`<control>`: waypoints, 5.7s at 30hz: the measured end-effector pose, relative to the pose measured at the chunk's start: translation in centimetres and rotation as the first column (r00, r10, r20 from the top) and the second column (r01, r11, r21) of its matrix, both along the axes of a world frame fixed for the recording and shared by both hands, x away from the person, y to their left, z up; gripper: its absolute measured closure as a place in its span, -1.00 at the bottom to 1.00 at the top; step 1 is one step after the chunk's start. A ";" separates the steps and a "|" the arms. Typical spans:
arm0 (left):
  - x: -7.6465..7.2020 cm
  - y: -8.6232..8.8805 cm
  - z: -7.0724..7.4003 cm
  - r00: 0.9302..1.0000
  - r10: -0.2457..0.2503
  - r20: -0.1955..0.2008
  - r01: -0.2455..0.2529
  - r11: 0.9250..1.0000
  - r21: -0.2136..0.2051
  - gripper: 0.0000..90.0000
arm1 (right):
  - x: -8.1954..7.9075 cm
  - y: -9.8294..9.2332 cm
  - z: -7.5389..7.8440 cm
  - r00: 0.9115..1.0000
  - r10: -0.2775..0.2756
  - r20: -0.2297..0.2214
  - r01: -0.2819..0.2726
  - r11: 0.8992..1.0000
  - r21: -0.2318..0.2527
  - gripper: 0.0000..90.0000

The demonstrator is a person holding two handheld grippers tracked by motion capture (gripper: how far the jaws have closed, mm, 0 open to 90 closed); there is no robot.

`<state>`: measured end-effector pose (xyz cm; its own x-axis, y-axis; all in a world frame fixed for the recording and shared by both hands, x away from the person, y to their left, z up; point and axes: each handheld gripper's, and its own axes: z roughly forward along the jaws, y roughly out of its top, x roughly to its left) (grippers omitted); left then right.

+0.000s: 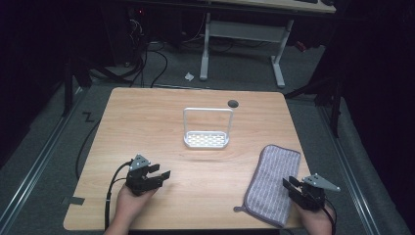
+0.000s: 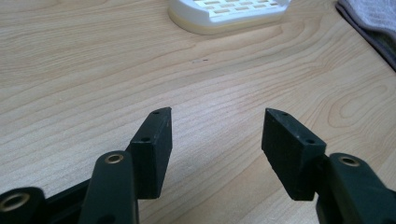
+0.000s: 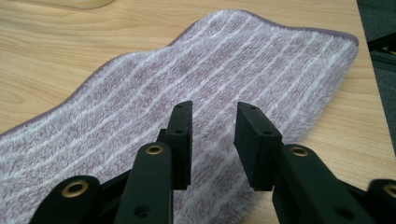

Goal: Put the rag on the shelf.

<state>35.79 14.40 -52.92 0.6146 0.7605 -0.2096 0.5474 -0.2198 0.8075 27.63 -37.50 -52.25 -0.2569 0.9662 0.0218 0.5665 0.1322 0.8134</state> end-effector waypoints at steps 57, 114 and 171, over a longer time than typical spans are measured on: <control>-1.7 -12.8 -1.0 0.970 -0.240 0.028 0.233 0.958 0.166 0.57 | 4.9 16.2 -1.2 0.917 0.391 -0.076 -0.396 0.914 -0.091 0.80; -2.2 -9.8 -1.5 0.997 -0.071 -0.033 0.073 0.996 0.047 0.68 | 5.6 16.6 -1.5 0.956 0.288 -0.059 -0.288 0.957 0.008 0.15; -4.7 -10.2 9.4 0.902 0.052 0.429 0.021 0.986 -0.163 0.78 | 2.1 17.5 9.8 0.824 0.213 0.525 -0.236 0.972 -0.024 0.87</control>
